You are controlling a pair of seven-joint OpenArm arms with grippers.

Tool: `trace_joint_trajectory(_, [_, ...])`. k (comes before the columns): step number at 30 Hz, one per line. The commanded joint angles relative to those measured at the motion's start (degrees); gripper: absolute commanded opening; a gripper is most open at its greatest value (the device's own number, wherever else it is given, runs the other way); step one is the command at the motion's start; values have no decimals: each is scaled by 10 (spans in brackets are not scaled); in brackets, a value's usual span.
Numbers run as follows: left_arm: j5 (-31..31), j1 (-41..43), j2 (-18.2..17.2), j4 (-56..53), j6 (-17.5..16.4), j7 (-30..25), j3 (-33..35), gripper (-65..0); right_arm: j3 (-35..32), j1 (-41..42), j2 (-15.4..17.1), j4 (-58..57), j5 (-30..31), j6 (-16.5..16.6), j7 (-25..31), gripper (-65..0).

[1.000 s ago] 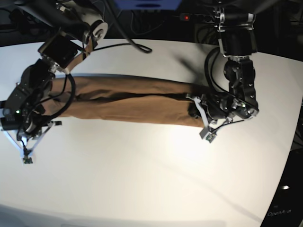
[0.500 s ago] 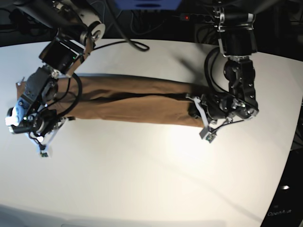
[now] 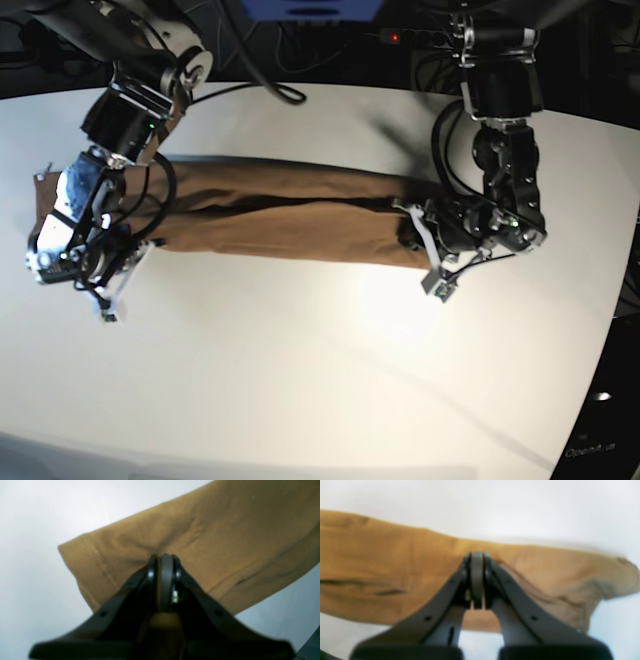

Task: Fold the T-shirt properly
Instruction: 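Rotate the right gripper at the strip end and press it onto the table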

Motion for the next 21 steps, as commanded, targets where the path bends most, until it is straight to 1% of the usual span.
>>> trace_joint_trajectory(1, [42, 9, 1, -6, 5, 51, 3, -624, -3, 16, 2, 10, 5, 0, 6, -643])
trace_joint_trajectory(7, [42, 9, 1, -6, 5, 51, 3, -624, -4, 13, 3, 12, 2, 0, 3, -643])
trace_joint_trajectory(9, [42, 9, 1, -6, 5, 50, 3, -624, -4, 8, 12, 11, 2, 0, 3, -643])
trace_joint_trajectory(12, [42, 9, 1, -6, 5, 49, 3, -624, -4, -14, 15, 12, 2, 0, 3, -643])
trace_joint_trajectory(14, [42, 9, 1, -7, 5, 48, 3, -624, -3, -26, 24, 12, 5, 0, 4, -643])
trace_joint_trajectory(21, [42, 5, 1, -7, 5, 48, 2, -624, -1, -71, 26, 13, 5, 0, 3, -644])
